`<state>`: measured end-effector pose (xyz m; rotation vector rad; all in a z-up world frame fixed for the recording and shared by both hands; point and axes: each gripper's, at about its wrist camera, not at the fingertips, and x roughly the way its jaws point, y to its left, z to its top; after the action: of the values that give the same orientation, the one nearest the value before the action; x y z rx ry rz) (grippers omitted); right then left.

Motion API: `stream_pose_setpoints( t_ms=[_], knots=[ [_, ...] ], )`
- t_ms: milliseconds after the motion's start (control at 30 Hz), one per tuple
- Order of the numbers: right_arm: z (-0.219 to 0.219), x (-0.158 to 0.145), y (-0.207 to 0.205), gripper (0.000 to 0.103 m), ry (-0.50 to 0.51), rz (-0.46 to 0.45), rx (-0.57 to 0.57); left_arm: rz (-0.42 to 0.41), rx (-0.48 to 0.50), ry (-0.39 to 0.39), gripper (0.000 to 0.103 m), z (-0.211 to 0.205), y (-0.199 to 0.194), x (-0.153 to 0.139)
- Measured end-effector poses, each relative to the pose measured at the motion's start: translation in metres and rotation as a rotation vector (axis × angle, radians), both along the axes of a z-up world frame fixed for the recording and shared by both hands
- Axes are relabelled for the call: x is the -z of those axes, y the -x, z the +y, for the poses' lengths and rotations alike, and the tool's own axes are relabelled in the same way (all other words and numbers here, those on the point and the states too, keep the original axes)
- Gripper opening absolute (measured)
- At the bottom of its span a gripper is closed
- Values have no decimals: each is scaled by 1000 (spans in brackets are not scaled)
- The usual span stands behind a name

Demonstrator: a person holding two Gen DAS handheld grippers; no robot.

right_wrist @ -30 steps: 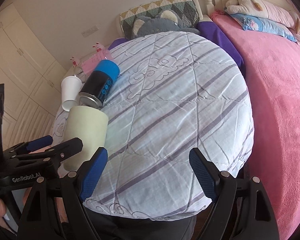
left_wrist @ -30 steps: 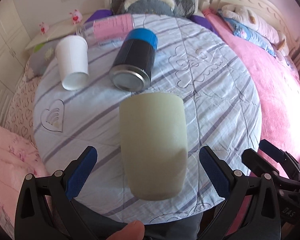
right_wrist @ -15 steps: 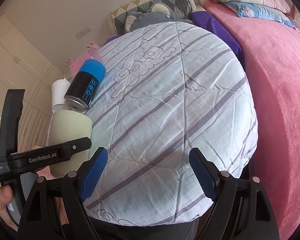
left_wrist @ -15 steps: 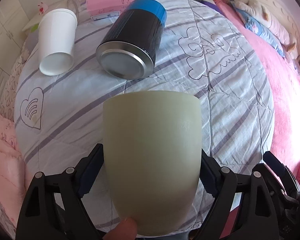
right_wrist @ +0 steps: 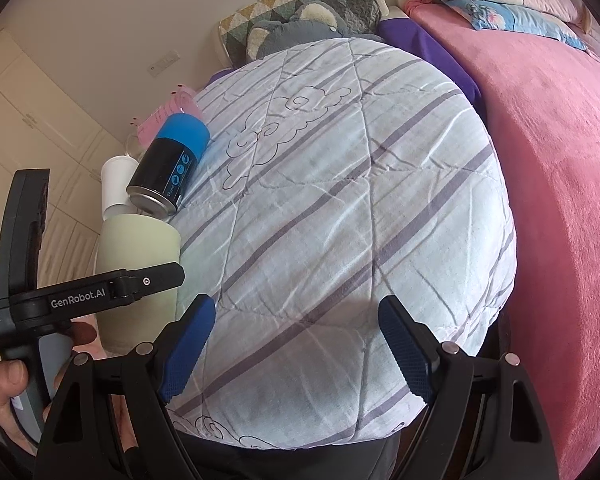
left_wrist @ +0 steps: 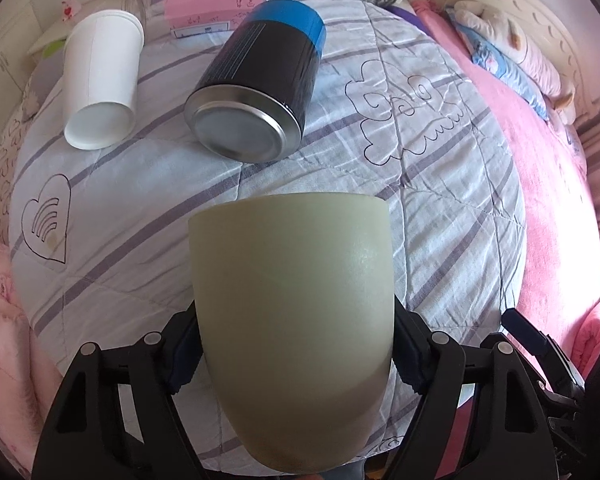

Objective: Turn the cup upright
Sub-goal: 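Rotate the green cup upright in the left gripper, rim up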

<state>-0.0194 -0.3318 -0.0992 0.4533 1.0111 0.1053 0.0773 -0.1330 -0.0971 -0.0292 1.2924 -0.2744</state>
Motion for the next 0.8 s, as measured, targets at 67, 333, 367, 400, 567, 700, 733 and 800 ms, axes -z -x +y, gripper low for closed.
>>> stream_pose_setpoints(
  t_ms=[67,333,367,400,567,700,733,800],
  knots=[
    [2,-1,1,85,-1,-1,-1,-26,17,-4,79,-1,1,-4],
    [7,-5,1,85,7,-2,0,-206,31,-51,79,5,3,-38],
    [8,-5,1,85,8,-2,1,-223,29,-53,79,6,1,-42],
    [8,-5,1,85,9,-2,1,-241,28,-57,79,6,0,-44],
    [11,-7,1,85,18,-2,0,-343,38,-73,79,10,-3,-58],
    [13,-7,-1,85,23,2,3,-378,42,-65,79,13,-7,-60],
    [13,-7,-1,85,24,3,3,-386,44,-60,79,13,-7,-61],
    [15,-8,-2,85,27,3,1,-397,47,-52,79,12,-8,-61]
  ],
)
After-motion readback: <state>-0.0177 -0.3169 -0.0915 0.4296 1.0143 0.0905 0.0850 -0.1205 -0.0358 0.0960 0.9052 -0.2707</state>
